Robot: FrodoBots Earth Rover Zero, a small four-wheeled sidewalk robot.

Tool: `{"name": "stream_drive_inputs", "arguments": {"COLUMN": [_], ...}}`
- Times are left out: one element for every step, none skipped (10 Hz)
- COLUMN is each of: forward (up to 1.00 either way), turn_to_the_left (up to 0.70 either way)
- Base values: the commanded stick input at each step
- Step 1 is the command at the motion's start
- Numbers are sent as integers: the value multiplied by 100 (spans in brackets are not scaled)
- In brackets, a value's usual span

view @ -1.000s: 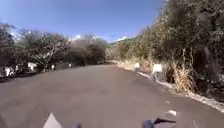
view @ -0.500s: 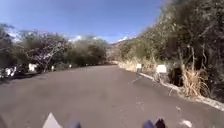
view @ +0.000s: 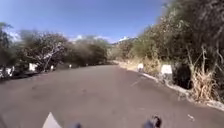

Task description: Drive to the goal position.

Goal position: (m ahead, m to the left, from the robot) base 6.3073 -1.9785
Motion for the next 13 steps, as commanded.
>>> {"name": "stream_drive_inputs", "arguments": {"forward": [50,50,50,50,50,50,50,50,50,50,50,50,50], "turn_to_the_left": [0,0,0,0,0,0,0,0,-5,-26,-47,-50,-50]}}
